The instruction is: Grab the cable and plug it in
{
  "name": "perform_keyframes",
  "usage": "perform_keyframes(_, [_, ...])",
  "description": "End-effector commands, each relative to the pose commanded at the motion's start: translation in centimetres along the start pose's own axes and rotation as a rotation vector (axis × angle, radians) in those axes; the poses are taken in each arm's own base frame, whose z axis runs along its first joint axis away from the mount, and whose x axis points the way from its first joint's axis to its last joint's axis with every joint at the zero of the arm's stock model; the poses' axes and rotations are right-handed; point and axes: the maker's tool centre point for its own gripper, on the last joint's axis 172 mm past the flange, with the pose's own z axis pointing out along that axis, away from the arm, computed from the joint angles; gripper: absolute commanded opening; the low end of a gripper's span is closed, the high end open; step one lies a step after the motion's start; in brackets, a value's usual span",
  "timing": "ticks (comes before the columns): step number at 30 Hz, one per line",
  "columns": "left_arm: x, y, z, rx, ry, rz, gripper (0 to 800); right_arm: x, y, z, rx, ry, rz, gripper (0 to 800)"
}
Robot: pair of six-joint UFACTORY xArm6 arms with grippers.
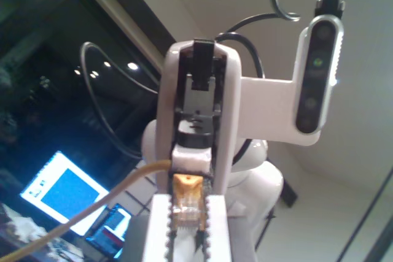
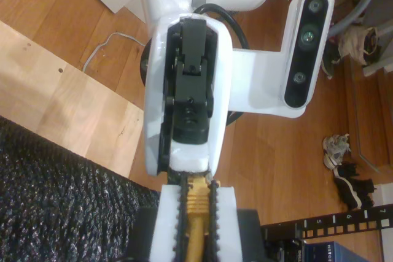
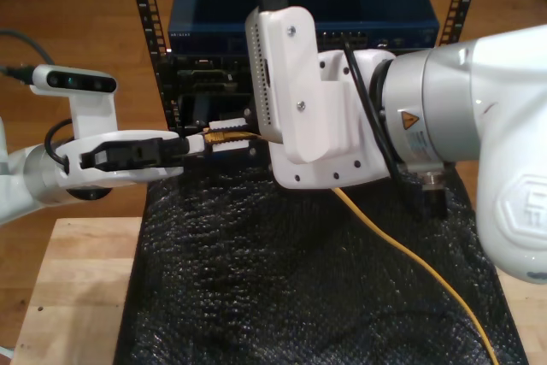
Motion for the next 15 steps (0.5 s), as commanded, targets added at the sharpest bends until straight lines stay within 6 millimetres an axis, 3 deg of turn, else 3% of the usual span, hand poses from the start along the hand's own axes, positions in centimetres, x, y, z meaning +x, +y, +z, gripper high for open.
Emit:
perform_keyframes(5, [-0.02, 0.56, 0.10, -0.024, 0.001, -0.035, 400, 0.00, -0.04, -0.02, 0.000, 0.001, 0.001, 2])
perform_keyframes(9, [-0.02, 0.50, 0.04, -0.024, 0.003, -0.038, 499, 0.00, -0.11, -0.03, 0.001, 0.001, 0.001, 2])
perform_keyframes(15, [-0.02, 0.34, -0.01, -0.018, 0.002, -0.041, 566, 0.05, -0.04, -0.06, 0.000, 0.002, 0.002, 1])
